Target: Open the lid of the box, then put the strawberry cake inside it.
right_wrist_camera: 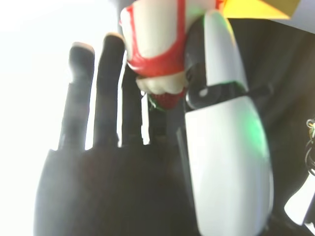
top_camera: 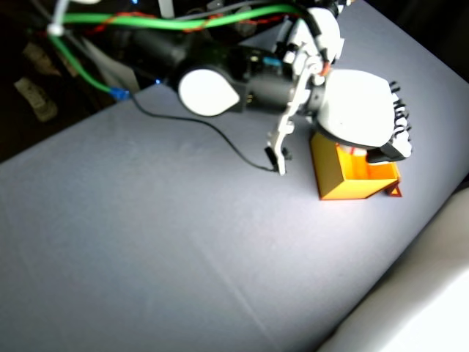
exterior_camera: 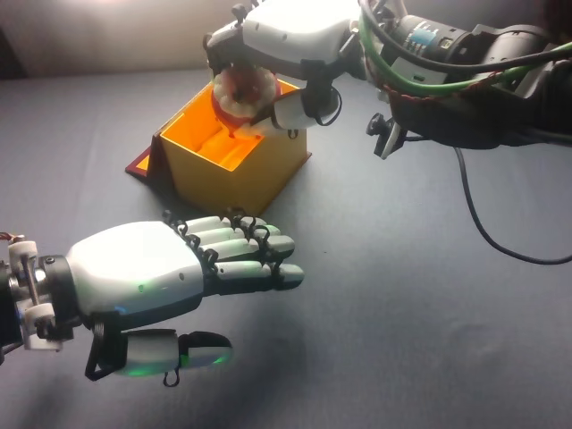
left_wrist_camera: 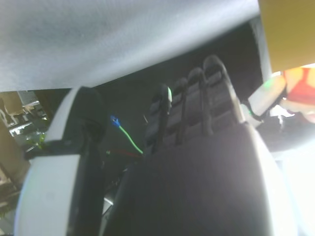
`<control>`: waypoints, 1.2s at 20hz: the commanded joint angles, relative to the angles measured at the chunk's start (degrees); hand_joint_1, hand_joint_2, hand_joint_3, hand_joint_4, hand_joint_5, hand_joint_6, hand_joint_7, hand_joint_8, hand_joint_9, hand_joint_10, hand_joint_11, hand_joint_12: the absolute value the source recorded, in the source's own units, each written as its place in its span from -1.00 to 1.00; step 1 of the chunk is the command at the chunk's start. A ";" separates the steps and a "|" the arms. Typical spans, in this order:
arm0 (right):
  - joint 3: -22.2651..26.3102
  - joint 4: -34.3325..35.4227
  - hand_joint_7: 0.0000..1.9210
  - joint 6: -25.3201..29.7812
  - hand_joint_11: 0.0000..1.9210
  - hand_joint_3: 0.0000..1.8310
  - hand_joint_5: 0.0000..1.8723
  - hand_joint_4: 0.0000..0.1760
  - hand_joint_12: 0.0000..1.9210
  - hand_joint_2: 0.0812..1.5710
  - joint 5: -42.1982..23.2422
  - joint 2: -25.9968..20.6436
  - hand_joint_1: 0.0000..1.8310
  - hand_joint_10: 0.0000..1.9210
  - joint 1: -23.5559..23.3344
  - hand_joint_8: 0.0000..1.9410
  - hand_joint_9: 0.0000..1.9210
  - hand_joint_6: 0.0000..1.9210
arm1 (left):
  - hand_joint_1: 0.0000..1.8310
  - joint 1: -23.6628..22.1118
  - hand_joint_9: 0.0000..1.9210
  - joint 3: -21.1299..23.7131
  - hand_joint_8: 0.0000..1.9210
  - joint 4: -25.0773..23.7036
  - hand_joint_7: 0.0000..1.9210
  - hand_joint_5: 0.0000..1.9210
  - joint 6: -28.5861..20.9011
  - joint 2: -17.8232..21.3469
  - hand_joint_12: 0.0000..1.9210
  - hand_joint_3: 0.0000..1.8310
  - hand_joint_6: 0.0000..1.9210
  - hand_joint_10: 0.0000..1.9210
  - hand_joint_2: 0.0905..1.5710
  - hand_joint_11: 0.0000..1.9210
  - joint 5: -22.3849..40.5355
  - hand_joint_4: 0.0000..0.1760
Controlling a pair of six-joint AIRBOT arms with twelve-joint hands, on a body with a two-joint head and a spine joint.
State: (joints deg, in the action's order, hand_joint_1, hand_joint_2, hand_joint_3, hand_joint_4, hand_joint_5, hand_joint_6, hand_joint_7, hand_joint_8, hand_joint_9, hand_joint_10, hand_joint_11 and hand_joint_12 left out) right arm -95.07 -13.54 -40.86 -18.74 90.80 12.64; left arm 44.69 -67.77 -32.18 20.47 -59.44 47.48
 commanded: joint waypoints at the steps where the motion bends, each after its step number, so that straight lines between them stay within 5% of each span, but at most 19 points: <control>1: -0.52 1.01 -0.34 0.00 -0.91 -1.00 -0.59 -1.00 0.86 0.64 -5.56 -0.08 0.35 0.19 -1.07 0.60 -0.51 0.07 | -0.42 -0.86 -1.00 0.02 -1.00 1.28 -0.95 -0.77 -0.45 -0.36 -0.99 -0.99 -0.97 -1.00 0.84 -1.00 5.71 -1.00; 2: -0.61 1.02 -0.82 0.00 -0.99 -1.00 -0.84 -1.00 0.70 0.51 -5.18 -0.01 0.16 -0.27 -1.07 -0.66 -0.84 -0.65 | -0.44 -1.00 -1.00 -0.01 -0.98 1.19 -0.92 -0.74 -0.45 -0.39 -1.00 -0.99 -0.96 -1.00 0.84 -1.00 5.71 -1.00; 4: -0.70 1.00 -0.91 0.00 -1.00 -1.00 -0.92 -1.00 0.18 0.43 -4.61 0.06 0.20 -0.75 -1.06 -0.95 -0.96 -0.89 | -0.32 -1.16 -1.00 -0.04 -0.98 1.16 -0.91 -0.77 -0.46 -0.42 -1.00 -1.00 -0.98 -1.00 0.81 -1.00 5.73 -1.00; 5: -0.70 0.99 -0.91 0.00 -1.00 -1.00 -0.92 -1.00 0.18 0.43 -4.37 0.05 0.20 -0.75 -1.06 -0.95 -0.96 -0.89 | -0.32 -1.17 -1.00 -0.04 -0.98 1.16 -0.91 -0.77 -0.47 -0.42 -1.00 -1.00 -0.98 -1.00 0.81 -1.00 5.76 -1.00; 6: -0.71 0.99 -0.95 0.00 -1.00 -1.00 -0.95 -1.00 -0.50 0.43 -4.12 0.05 0.20 -0.98 -1.06 -0.99 -0.98 -0.98 | -0.25 -1.19 -1.00 -0.04 -1.00 1.17 -0.98 -0.81 -0.48 -0.42 -1.00 -1.00 -1.00 -1.00 0.78 -0.99 5.76 -0.85; 7: -0.63 0.98 -0.95 0.00 -1.00 -1.00 -0.95 -1.00 -0.50 0.43 -4.02 0.04 0.20 -0.98 -1.05 -0.99 -0.98 -0.98 | -0.25 -1.22 -1.00 -0.03 -1.00 1.18 -0.98 -0.81 -0.48 -0.42 -1.00 -1.00 -1.00 -1.00 0.78 -0.99 5.81 -0.85; 8: -0.25 0.77 -0.96 0.00 -1.00 -1.00 -0.96 -0.67 0.33 0.45 -3.88 0.04 0.10 -0.94 -1.05 -1.00 -0.88 -1.00 | -0.22 -1.26 -0.99 -0.02 -0.98 1.19 -0.95 -0.78 -0.50 -0.42 -0.99 -1.00 -0.98 -1.00 0.76 -1.00 5.84 -0.96; 10: 0.40 0.26 -0.98 0.00 -1.00 -1.00 -0.98 -0.58 0.38 0.44 -3.88 0.03 0.08 -0.97 -1.05 -1.00 -0.93 -1.00 | -0.24 -1.31 -1.00 0.00 -0.99 1.21 -0.96 -0.77 -0.56 -0.41 -1.00 -1.00 -0.98 -1.00 0.77 -1.00 5.83 -0.92; 11: 0.64 -0.03 -1.00 0.00 -1.00 -1.00 -0.99 -0.85 0.16 0.42 -3.88 0.01 0.10 -1.00 -1.06 -1.00 -0.99 -1.00 | -0.13 -1.33 -0.99 0.01 -0.99 1.22 -0.96 -0.73 -0.58 -0.41 -0.98 -1.00 -0.97 -1.00 0.72 -0.97 5.84 -1.00; 12: 1.33 -0.49 -1.00 0.00 -1.00 -0.99 -1.00 -0.31 0.14 0.43 -3.92 -0.31 0.03 -1.00 -1.07 -1.00 -1.00 -1.00 | -0.10 -1.27 -0.98 0.15 -0.99 1.26 -0.95 -0.70 -0.58 -0.41 -0.84 -0.98 -0.99 -1.00 0.67 -0.99 5.84 -1.00; 13: 1.61 -0.59 -1.00 0.00 -1.00 -0.99 -1.00 -0.31 0.14 0.43 -3.94 -0.60 0.03 -1.00 -1.08 -1.00 -1.00 -1.00 | -0.10 -1.26 -0.98 0.19 -0.99 1.27 -0.95 -0.70 -0.58 -0.40 -0.84 -0.98 -0.99 -1.00 0.67 -0.99 5.84 -1.00; 14: 2.94 -1.00 -1.00 0.00 -1.00 -1.00 -1.00 -0.81 0.23 0.47 -4.32 -2.04 -0.03 -0.99 -1.23 -1.00 -0.98 -1.00 | -0.08 -1.24 -0.94 0.37 -1.00 1.38 -0.92 -0.68 -0.58 -0.30 -0.66 -1.00 -0.99 -0.99 0.65 -1.00 5.84 -0.98; 15: 4.38 -1.09 -1.00 0.00 -1.00 -1.00 -1.00 -0.98 -0.02 0.49 -4.96 -3.63 -0.10 -1.00 -1.30 -1.00 -1.00 -1.00 | -0.08 -1.17 -0.95 0.51 -1.00 1.66 -0.93 -0.69 -0.58 -0.18 -0.64 -0.99 -1.00 -0.99 0.66 -1.00 5.85 -0.97; 16: 5.89 -1.09 -1.00 0.00 -1.00 -1.00 -1.00 -0.98 -0.02 0.49 -5.76 -5.38 -0.10 -1.00 -1.30 -1.00 -1.00 -1.00 | -0.08 -1.09 -0.95 0.72 -1.00 1.90 -0.93 -0.69 -0.56 0.00 -0.64 -0.99 -1.00 -0.99 0.66 -1.00 5.88 -0.97; 17: 7.19 -1.09 -1.00 0.01 -1.00 -1.00 -1.00 -0.43 -0.04 0.49 -6.58 -6.94 -0.23 -1.00 -1.30 -1.00 -1.00 -1.00 | -0.11 -0.94 -0.93 0.94 -1.00 2.16 -0.91 -0.69 -0.55 0.18 -0.57 -0.99 -1.00 -0.99 0.69 -1.00 5.91 -1.00; 19: 10.45 -1.18 -0.98 0.02 -1.00 -1.00 -1.00 -0.43 0.60 0.44 -8.74 -10.81 -0.32 -0.91 -1.29 -1.00 -0.85 -1.00 | -0.17 -0.14 -0.95 1.54 -1.00 3.02 -0.93 -0.70 -0.19 0.72 -0.61 -0.99 -1.00 -1.00 0.72 -1.00 6.10 -0.96; 22: 15.68 -2.93 -0.97 0.02 -1.00 -1.00 -1.00 -0.49 0.67 0.48 -11.61 -16.29 -0.32 -0.59 -1.28 -1.00 -0.98 -1.00 | -0.26 0.51 -0.96 2.78 -1.00 5.05 -0.98 -0.77 1.53 2.09 -0.67 -0.99 -1.00 -1.00 0.76 -1.00 7.02 -0.70; 24: 18.87 -3.21 -0.96 0.03 -1.00 -1.00 -1.00 -0.37 0.66 0.48 -15.06 -20.41 -0.32 -0.62 0.10 -0.99 -1.00 -1.00 | -0.26 1.62 -0.95 3.54 -1.00 7.56 -0.97 -0.76 3.38 3.06 -0.57 -1.00 -1.00 -0.99 0.76 -1.00 8.33 -0.75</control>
State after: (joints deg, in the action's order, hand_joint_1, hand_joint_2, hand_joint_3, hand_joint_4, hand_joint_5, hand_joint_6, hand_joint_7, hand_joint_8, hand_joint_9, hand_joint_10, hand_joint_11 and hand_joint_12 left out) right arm -74.98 -17.67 -40.97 -27.00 69.71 13.56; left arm 46.85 -64.07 -25.30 24.34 -56.49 49.45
